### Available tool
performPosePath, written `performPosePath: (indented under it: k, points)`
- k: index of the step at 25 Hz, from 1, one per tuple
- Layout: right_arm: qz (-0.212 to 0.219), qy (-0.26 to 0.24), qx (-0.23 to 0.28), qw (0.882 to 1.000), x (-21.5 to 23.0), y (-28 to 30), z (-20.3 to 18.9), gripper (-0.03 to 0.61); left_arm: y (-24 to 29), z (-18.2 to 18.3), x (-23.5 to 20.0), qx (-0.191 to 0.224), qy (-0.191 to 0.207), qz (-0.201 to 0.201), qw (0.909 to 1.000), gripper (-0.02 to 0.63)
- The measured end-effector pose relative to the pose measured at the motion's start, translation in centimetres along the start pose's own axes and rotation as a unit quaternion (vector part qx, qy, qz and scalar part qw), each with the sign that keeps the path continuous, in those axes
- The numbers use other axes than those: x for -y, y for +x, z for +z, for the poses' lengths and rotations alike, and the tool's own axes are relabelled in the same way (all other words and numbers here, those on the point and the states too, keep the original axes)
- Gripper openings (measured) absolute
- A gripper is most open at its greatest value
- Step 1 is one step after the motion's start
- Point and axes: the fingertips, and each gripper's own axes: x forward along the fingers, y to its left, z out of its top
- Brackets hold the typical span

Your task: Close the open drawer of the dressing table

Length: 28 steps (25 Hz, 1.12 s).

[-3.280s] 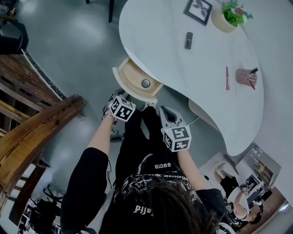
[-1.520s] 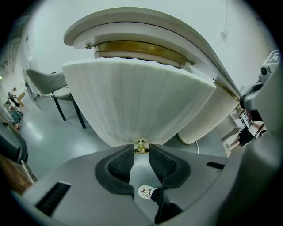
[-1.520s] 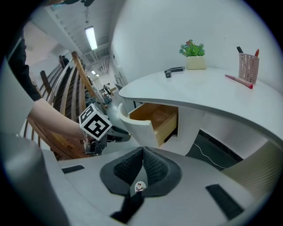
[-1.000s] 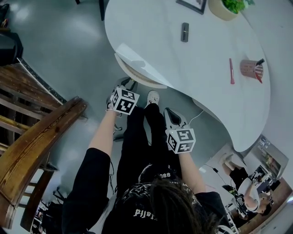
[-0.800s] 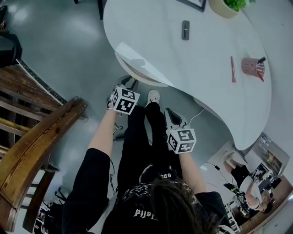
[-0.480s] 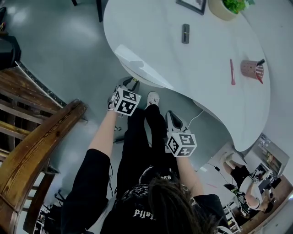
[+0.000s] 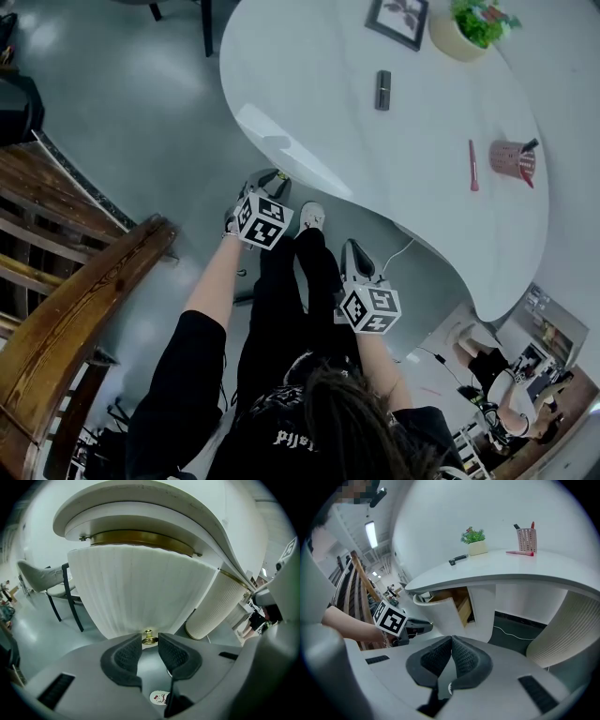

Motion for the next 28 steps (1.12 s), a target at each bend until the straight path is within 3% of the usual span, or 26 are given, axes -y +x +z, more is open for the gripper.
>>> performPosePath:
  k: [18,25,28]
  points:
    - [0.001,-0.003,0.009,1.0,-1.4,1.5,1.1,0.026,1.7,2.4,-0.6,0.039,0.0,-0.005,0.9992,0.121]
    - [0.023,0.015,0.016,0.999,-3.1,2.4,1.2,0.026,2.3,3.4,-0.7,0.065,0.002,0.001,0.9979,0.121]
    - [0.027,0.046,0.015,0.998,-3.7,2.9,0.9,0.026,2.5,3.6,-0.9,0.074,0.0,0.001,0.9973,0.121]
